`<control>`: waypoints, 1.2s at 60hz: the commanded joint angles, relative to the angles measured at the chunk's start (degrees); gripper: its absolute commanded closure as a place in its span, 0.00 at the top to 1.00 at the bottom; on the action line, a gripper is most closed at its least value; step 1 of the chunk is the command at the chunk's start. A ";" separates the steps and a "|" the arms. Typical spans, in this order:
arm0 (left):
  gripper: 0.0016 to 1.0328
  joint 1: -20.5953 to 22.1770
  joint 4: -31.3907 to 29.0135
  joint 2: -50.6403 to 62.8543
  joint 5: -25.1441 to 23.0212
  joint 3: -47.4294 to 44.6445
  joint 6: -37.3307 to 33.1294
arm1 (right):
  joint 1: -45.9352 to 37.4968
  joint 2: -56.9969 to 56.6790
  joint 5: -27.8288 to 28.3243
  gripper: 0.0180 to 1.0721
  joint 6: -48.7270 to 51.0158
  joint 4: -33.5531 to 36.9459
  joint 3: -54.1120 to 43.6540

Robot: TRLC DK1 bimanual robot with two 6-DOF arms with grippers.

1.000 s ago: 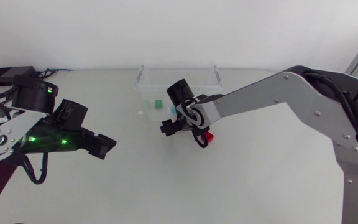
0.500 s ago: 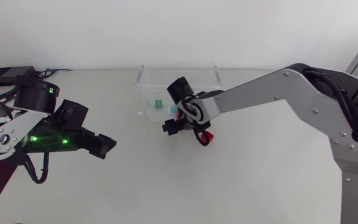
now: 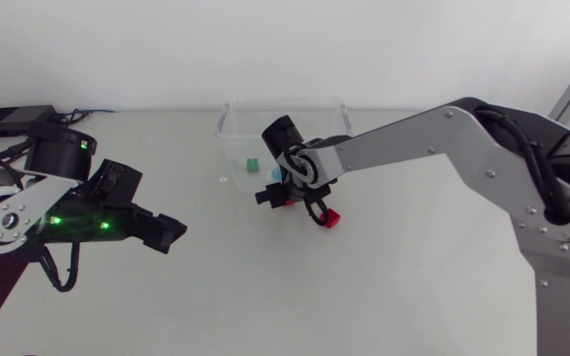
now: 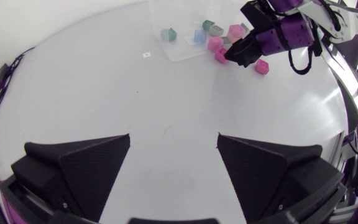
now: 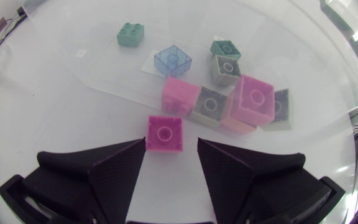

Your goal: Pick up the duplo bricks and place them in the container

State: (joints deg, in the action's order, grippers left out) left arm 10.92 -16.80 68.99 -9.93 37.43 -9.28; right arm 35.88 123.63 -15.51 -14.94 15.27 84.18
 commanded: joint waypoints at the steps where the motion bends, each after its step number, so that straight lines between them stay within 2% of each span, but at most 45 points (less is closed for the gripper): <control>1: 0.95 -0.46 0.27 1.06 -0.52 -0.08 -1.00 | -0.19 2.67 -0.49 0.53 -2.99 3.37 3.36; 8: 0.95 -0.46 0.27 1.50 -0.52 0.19 -1.09 | -0.19 4.51 -0.49 0.53 -4.13 8.29 7.22; 14: 0.95 -0.55 0.27 1.50 -0.52 0.36 -1.18 | -0.28 5.13 -0.05 0.54 -4.40 9.69 8.54; 22: 0.95 -0.63 0.27 1.58 -0.61 0.28 -1.44 | -0.72 5.48 1.80 0.58 -4.66 12.59 9.77; 42: 0.95 -0.90 1.15 2.55 -0.79 0.19 -1.53 | -1.16 5.83 3.38 0.59 -3.96 13.56 10.74; 49: 0.95 -0.99 1.42 3.08 -0.88 0.10 -1.71 | -1.25 7.24 3.73 0.59 -3.96 16.64 13.29; 72: 0.95 -2.22 1.50 3.17 -1.40 -0.34 -2.32 | -2.83 8.03 6.54 0.60 -1.50 19.36 15.05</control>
State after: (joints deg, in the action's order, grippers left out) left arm 9.15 -15.51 71.31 -10.55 37.43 -10.59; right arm 33.63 130.17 -9.50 -17.39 33.28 98.37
